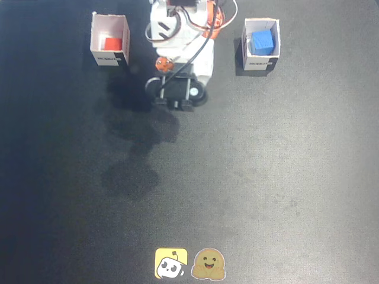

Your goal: Put the red cube in the right box and the blue cube in the left box.

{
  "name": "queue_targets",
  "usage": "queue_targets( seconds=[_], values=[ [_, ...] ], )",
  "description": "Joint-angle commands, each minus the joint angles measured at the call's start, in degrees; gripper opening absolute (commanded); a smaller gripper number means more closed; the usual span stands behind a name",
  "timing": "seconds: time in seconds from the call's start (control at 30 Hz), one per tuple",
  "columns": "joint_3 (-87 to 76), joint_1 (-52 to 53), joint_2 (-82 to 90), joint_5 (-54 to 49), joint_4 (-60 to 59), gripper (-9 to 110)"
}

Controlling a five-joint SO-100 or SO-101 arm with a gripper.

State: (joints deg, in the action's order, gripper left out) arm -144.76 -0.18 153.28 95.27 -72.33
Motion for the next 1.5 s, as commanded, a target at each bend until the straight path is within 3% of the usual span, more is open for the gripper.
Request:
queue_targets(
  seconds=[0.0,0.43,0.83,1.03,1.17,1.47],
  values=[
    [0.44,0.35,0.70,-0.70,0.00,0],
    [-2.02,0.70,12.04,-6.15,-11.07,0],
    [-6.68,0.70,12.57,-15.29,-5.54,0],
    [-10.46,0.70,13.45,-17.14,-1.76,0],
    [-18.72,0.53,23.82,-17.14,-0.53,0],
    [-19.78,1.14,22.59,-19.86,0.88,0]
  ],
)
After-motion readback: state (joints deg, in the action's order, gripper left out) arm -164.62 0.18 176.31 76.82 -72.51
